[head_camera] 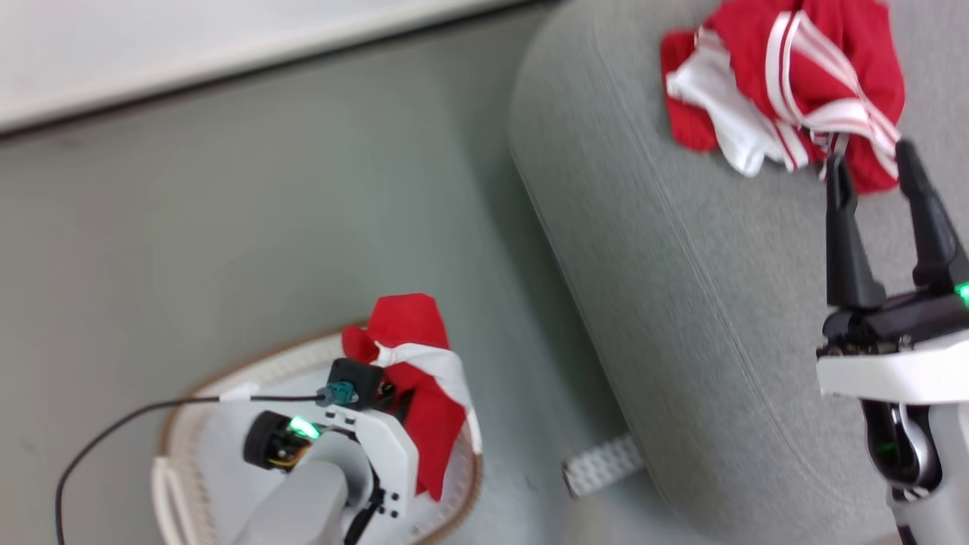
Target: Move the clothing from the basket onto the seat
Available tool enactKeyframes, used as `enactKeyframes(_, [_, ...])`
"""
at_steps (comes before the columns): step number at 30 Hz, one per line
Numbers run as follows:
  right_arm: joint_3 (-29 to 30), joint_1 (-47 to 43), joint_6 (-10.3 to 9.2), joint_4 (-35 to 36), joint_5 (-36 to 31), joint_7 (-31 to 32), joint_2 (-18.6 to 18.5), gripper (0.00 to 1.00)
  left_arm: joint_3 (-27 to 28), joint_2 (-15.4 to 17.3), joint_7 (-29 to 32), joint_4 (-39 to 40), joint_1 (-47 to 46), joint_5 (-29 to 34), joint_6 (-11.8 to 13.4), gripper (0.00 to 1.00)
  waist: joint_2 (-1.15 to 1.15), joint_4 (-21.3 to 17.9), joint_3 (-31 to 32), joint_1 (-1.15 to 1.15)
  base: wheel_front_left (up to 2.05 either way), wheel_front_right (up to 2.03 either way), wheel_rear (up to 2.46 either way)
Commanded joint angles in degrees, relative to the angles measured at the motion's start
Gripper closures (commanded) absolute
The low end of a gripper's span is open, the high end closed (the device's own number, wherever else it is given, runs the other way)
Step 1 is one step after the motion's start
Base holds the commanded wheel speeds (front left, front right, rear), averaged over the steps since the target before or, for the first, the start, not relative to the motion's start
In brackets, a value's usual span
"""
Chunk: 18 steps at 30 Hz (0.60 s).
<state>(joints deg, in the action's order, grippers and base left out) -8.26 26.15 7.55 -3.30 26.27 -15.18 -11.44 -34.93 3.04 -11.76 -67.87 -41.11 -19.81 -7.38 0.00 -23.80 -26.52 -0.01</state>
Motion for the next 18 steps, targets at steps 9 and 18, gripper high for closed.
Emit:
enactKeyframes(9, [-0.7, -7.0, -0.13, -2.3, 1.9, 0.1, -2.4, 0.0, -4.9, -0.1, -3.4, 10.7, 5.8, -9.5, -0.1, 1.0, 0.0, 10.2, 17.5, 0.01, 0.0, 0.0, 0.0])
enactKeyframes(18, [-2.8, -12.6, -0.13, -4.1, 3.2, 0.1, -1.9, 0.0, -1.5, 0.9, -3.4, 22.9, 7.0, -8.5, -0.1, 1.0, 0.0, 14.6, 23.9, 0.01, 0.0, 0.0, 0.0])
